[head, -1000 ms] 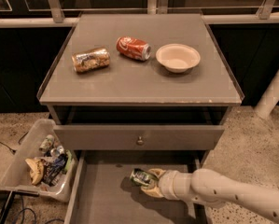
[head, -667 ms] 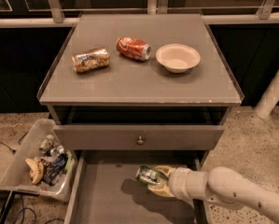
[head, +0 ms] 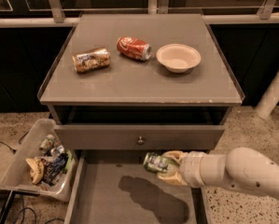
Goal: Pick green can from middle drawer and place on counter
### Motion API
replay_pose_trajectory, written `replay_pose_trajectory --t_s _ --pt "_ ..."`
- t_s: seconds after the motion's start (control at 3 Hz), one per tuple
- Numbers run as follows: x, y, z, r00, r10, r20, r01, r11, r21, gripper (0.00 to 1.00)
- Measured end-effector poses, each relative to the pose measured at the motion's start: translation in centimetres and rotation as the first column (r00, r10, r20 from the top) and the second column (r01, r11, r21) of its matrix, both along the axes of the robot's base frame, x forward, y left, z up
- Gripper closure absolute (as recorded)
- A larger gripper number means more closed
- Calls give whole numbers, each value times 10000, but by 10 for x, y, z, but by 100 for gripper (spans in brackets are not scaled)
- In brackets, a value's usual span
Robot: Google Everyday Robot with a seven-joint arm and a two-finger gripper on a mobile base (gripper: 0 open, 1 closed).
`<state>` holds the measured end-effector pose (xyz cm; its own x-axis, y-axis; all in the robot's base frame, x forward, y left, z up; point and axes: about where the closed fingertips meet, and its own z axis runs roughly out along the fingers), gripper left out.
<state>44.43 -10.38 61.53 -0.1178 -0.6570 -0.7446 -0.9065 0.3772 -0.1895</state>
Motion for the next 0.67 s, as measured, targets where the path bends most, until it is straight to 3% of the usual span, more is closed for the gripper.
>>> replay_pose_trajectory --t_s 0.33,0.67 --pt "15 -13 61 9991 -251 347 290 9926 -1176 100" --pt "34 -35 141 9959 -394 811 545 9797 -1928 100"
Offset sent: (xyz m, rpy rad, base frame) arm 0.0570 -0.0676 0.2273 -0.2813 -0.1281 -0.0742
